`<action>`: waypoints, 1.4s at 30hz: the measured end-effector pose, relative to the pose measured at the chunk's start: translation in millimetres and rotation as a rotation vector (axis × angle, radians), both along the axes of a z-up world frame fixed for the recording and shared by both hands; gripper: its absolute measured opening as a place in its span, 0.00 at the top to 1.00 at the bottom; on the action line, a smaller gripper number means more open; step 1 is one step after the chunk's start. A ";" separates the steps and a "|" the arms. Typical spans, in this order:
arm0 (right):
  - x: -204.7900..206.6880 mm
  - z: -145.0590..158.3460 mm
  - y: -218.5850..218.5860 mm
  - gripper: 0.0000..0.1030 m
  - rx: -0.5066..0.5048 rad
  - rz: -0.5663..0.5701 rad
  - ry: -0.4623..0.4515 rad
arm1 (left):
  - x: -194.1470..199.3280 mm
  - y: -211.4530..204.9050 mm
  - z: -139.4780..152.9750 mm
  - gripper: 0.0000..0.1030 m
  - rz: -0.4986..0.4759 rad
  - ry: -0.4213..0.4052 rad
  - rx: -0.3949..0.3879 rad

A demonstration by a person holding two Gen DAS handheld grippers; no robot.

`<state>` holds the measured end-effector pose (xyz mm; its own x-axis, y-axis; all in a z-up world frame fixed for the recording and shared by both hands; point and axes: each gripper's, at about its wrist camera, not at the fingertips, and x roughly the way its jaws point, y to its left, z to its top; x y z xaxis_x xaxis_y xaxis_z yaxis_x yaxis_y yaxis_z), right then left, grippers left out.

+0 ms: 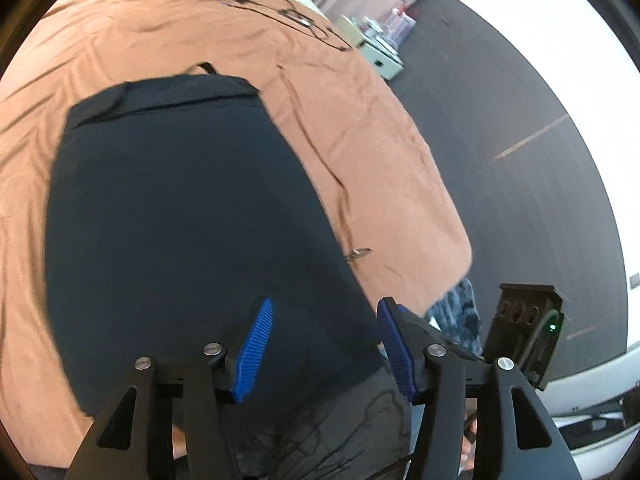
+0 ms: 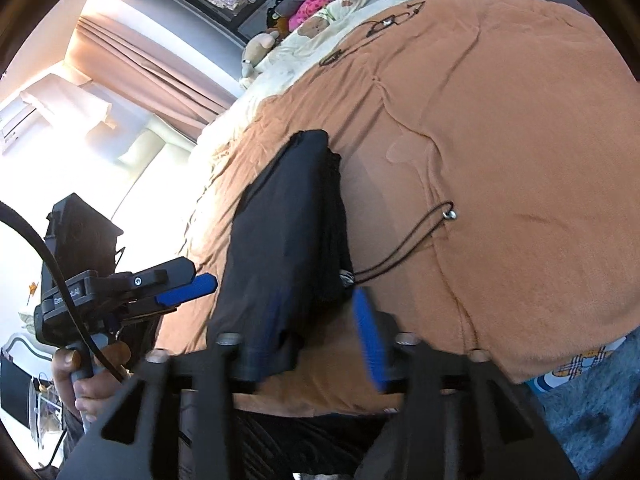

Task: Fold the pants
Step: 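Open both tools and release the folded pants onto the bed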

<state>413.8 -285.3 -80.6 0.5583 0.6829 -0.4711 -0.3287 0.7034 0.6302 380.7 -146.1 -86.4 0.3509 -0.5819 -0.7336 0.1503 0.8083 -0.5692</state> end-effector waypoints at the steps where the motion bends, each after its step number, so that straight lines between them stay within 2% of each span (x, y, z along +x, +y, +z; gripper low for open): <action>1: 1.4 -0.1 1.7 0.57 -0.002 0.003 -0.003 | -2.4 5.7 -0.7 0.45 0.014 -0.003 0.010; 8: 16.2 -5.6 23.6 0.57 -0.045 0.064 0.014 | -5.2 53.9 -12.8 0.44 0.110 0.019 0.048; 9: 19.5 -7.5 25.9 0.64 -0.056 0.069 0.026 | -7.8 64.3 -15.1 0.44 0.123 0.024 0.046; 10: 21.4 -9.4 31.9 0.84 -0.073 0.073 0.031 | -7.7 70.4 -17.9 0.44 0.138 0.030 0.047; 11: 23.2 -10.8 35.1 0.93 -0.082 0.086 0.035 | -8.5 75.9 -20.7 0.44 0.152 0.034 0.052; 12: 25.2 -14.1 38.8 0.97 -0.082 0.104 0.046 | -8.9 80.1 -22.3 0.44 0.161 0.037 0.058; 16: 25.9 -20.9 42.0 0.98 -0.066 0.107 0.065 | -6.8 102.4 -33.9 0.44 0.204 0.063 0.082; 25: 27.8 -29.6 36.6 0.98 -0.071 0.132 0.105 | -12.4 142.1 -57.4 0.44 0.273 0.110 0.116; 30: 34.3 -21.8 31.2 0.95 -0.071 0.137 0.103 | -14.8 147.9 -67.4 0.44 0.288 0.133 0.121; 32: 36.7 -15.5 27.6 0.90 -0.055 0.136 0.084 | -13.9 150.5 -70.0 0.44 0.288 0.133 0.122; 33: 39.0 -12.2 25.3 0.82 -0.056 0.128 0.072 | -13.4 151.6 -71.2 0.44 0.287 0.133 0.118; 34: 41.8 -10.3 23.4 0.69 -0.059 0.121 0.066 | -13.7 152.3 -72.3 0.44 0.287 0.133 0.115; 35: 44.6 -9.1 21.4 0.64 -0.058 0.114 0.061 | -12.7 152.9 -73.5 0.44 0.287 0.136 0.112; 36: 45.7 -9.9 18.8 0.61 -0.053 0.104 0.054 | -13.6 152.4 -73.6 0.44 0.286 0.138 0.108; 42: 64.0 -14.3 17.8 0.61 -0.033 0.102 0.059 | -6.7 153.5 -82.0 0.44 0.291 0.155 0.101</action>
<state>477.8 -267.4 -94.9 0.4570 0.7187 -0.5242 -0.3627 0.6886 0.6279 374.0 7.4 -168.4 0.3713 -0.3953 -0.8401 -0.1764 0.8583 -0.4819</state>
